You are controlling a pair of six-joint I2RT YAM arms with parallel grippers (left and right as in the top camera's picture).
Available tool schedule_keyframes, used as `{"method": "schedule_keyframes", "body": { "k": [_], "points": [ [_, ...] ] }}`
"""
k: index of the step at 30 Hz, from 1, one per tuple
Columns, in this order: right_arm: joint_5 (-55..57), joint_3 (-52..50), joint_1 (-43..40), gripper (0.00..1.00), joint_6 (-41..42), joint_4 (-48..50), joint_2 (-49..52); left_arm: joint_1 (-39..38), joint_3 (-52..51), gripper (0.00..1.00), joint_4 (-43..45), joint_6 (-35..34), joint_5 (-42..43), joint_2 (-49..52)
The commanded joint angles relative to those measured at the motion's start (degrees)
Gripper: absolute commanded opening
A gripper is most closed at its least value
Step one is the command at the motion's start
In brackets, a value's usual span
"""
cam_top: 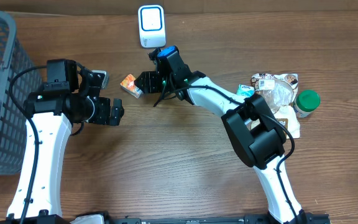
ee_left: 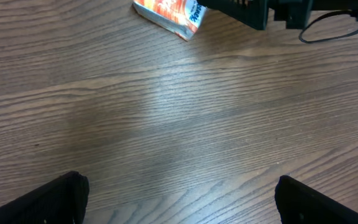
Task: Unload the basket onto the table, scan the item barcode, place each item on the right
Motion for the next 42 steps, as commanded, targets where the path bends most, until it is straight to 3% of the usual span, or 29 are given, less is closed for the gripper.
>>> {"method": "schedule_keyframes", "body": {
  "k": [1, 5, 13, 15, 17, 24, 31, 36, 37, 38, 39, 42],
  "points": [
    [1.79, -0.13, 1.33, 0.53, 0.2, 1.62, 2.19, 0.09, 0.26, 1.0, 0.07, 1.25, 0.24, -0.02],
    [3.61, -0.13, 1.53, 0.31, 0.22, 2.47, 2.58, 0.09, 0.26, 1.0, 0.07, 1.25, 0.26, -0.02],
    [5.38, -0.13, 2.8, 0.28, 0.17, 1.57, 2.93, 0.09, 0.26, 1.0, 0.04, 1.25, 0.24, -0.02],
    [5.88, -0.13, 2.89, 0.2, 0.17, 0.87, 2.93, 0.09, 0.26, 0.99, 0.07, 1.25, 0.24, -0.02],
    [5.68, -0.13, 2.89, 0.04, 0.2, -0.55, 2.91, 0.09, 0.26, 1.0, 0.07, 1.25, 0.24, -0.02],
    [5.29, 0.48, 2.23, 0.04, 0.17, -8.98, 0.96, 0.09, 0.26, 0.99, 0.07, 1.25, 0.26, -0.02],
    [11.74, 3.65, -0.61, 0.04, -0.74, -31.39, -6.36, 0.09, 0.26, 1.0, 0.07, 1.25, 0.24, -0.02],
    [18.05, 3.72, -1.95, 0.04, -7.69, -44.13, -9.33, 0.09, 0.26, 1.0, 0.07, 1.25, 0.24, -0.02],
    [19.56, 3.74, -2.29, 0.16, -9.18, -46.84, -9.6, 0.09, 0.26, 0.99, 0.04, 1.25, 0.24, -0.02],
    [19.96, 3.85, -2.54, 0.38, -9.94, -48.37, -9.62, 0.09, 0.26, 0.99, 0.07, 1.25, 0.24, -0.02],
    [19.98, 4.13, -2.78, 0.45, -10.03, -49.55, -9.62, 0.09, 0.26, 1.0, 0.04, 1.25, 0.26, -0.02],
    [17.31, 5.73, -3.02, 0.48, -9.99, -51.6, -9.92, 0.09, 0.26, 1.0, 0.07, 1.25, 0.24, -0.02]
  ]
}}
